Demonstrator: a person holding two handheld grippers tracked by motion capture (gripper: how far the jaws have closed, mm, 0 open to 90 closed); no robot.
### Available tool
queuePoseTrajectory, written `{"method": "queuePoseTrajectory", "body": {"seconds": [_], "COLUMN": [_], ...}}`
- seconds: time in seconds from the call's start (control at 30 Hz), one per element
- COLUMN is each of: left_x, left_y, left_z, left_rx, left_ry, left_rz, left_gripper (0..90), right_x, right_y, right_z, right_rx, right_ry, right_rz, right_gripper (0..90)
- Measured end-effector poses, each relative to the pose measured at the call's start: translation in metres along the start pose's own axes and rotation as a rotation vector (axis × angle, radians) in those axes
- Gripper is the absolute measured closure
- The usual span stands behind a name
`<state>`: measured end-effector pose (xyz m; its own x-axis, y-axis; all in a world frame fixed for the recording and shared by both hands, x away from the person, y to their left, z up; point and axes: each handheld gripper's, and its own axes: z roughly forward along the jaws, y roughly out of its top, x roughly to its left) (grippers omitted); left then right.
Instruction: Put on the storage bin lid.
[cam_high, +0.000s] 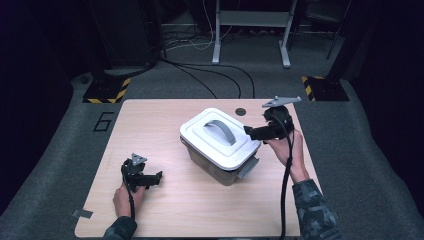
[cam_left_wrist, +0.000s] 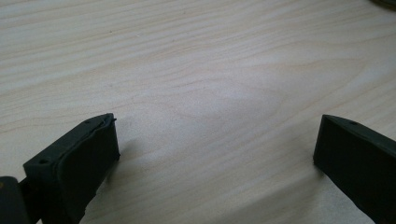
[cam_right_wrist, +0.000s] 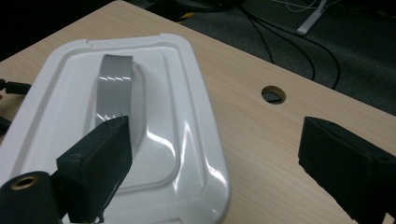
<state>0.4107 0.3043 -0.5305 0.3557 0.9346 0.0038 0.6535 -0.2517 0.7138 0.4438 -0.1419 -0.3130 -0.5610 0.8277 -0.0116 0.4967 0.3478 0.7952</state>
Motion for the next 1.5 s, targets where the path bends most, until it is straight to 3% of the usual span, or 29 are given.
{"method": "queuePoseTrajectory", "body": {"seconds": [0.33,0.47,0.5,0.63,0.9,0.93,1.13,1.2,1.5], "left_x": [0.000,0.000,0.000,0.000,0.000,0.000,0.000,0.000,-0.001], "left_y": [0.000,0.000,0.000,0.000,0.000,0.000,0.000,0.000,0.000], "left_z": [0.000,0.000,0.000,0.000,0.000,0.000,0.000,0.000,0.001], "left_rx": [-0.002,-0.003,-0.003,-0.003,-0.003,-0.002,-0.002,-0.003,-0.015], "left_ry": [0.001,0.001,0.001,0.001,0.001,0.001,0.001,0.001,0.001], "left_rz": [0.001,0.001,0.002,0.002,0.002,0.002,0.002,0.003,-0.011], "left_gripper": [0.2,0.2,0.2,0.2,0.2,0.2,0.2,0.1,0.1], "right_x": [-0.030,-0.042,-0.048,-0.054,-0.059,-0.057,-0.055,-0.052,-0.055], "right_y": [-0.036,-0.057,-0.069,-0.090,-0.148,-0.161,-0.190,-0.200,-0.219], "right_z": [-0.009,-0.010,-0.008,-0.001,0.028,0.035,0.052,0.057,0.065], "right_rx": [0.038,0.029,0.032,0.053,0.118,0.123,0.128,0.118,0.116], "right_ry": [-0.091,-0.124,-0.137,-0.159,-0.192,-0.200,-0.224,-0.265,-0.301], "right_rz": [0.047,0.086,0.104,0.133,0.185,0.198,0.235,0.219,0.225], "right_gripper": [9.0,9.0,8.9,8.8,8.5,7.8,6.9,6.9,2.5]}}
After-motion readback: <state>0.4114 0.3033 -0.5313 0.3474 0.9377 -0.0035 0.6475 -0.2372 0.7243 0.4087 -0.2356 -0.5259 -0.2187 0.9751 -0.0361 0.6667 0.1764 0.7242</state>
